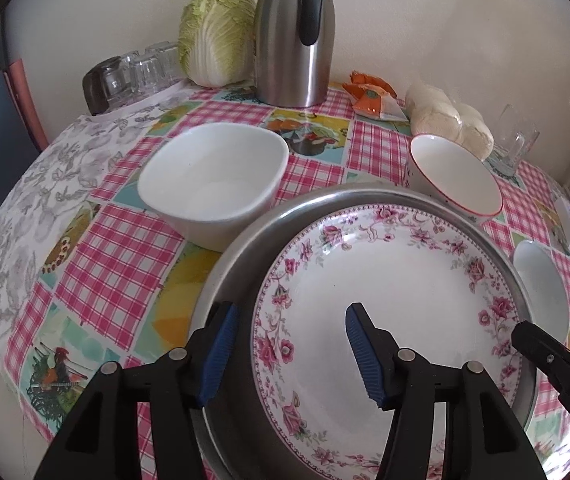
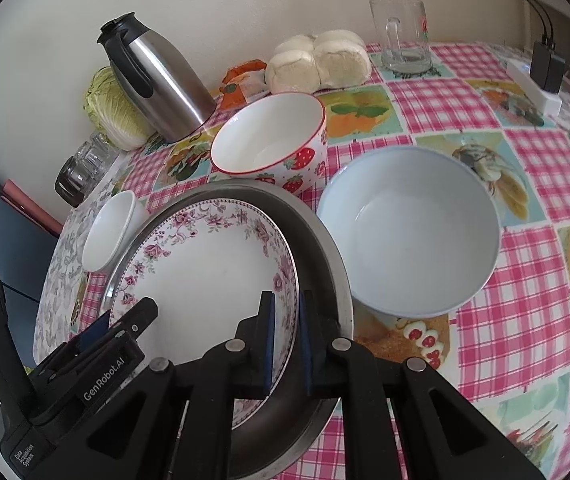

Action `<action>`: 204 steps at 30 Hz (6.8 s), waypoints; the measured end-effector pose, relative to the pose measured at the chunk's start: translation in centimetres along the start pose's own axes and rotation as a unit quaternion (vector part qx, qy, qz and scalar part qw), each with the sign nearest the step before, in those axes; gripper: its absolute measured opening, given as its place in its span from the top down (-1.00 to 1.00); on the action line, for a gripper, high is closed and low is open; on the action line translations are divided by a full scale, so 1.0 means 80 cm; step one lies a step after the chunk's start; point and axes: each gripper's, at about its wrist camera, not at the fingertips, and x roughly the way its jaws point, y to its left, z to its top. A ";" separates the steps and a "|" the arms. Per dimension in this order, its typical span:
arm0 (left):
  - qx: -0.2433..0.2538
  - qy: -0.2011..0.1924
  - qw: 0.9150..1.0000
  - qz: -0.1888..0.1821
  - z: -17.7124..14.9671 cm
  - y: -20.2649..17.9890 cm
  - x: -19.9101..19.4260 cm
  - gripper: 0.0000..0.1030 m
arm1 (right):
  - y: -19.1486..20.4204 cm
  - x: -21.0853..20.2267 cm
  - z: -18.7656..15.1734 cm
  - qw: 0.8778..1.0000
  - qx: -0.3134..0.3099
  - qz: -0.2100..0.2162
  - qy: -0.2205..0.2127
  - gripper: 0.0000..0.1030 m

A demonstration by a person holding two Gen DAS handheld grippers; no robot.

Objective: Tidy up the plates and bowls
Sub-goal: 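Lower the floral-rim plate into the steel basin and open the right tool, then withdraw the right tool from the stacked plate, then move the right tool to the red-rim strawberry bowl and close on its rim, then lift the red-rim bowl with the right tool and carry it over the basin, then lower the red-rim bowl onto the floral plate and open the right tool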

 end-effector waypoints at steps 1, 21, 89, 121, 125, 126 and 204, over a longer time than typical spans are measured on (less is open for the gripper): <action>-0.003 -0.005 1.000 0.002 0.001 0.001 -0.004 -0.19 | 0.002 -0.005 0.001 1.000 -0.006 -0.002 -0.005 0.76; -0.031 -0.016 0.997 0.067 0.004 0.021 -0.015 -0.95 | 0.027 -0.019 0.004 0.994 -0.084 -0.063 -0.040 -0.66; 0.064 0.111 0.986 -0.104 0.193 -0.092 0.119 -0.57 | -0.022 0.095 0.181 0.992 -0.051 -0.107 0.031 -0.48; 0.081 0.132 0.975 -0.158 0.179 -0.139 0.142 0.61 | -0.025 0.128 0.182 0.995 -0.040 -0.065 0.057 0.76; 0.083 0.114 0.978 -0.155 0.183 -0.144 0.111 0.61 | -0.019 0.093 0.185 0.996 -0.044 -0.065 0.032 0.76; 0.081 0.110 0.978 -0.155 0.182 -0.144 0.103 0.61 | -0.016 0.086 0.184 0.996 -0.048 -0.067 0.027 0.76; -0.036 0.084 0.991 -0.097 0.034 0.005 -0.016 0.58 | 0.065 0.021 -0.009 0.999 0.001 -0.002 0.042 0.74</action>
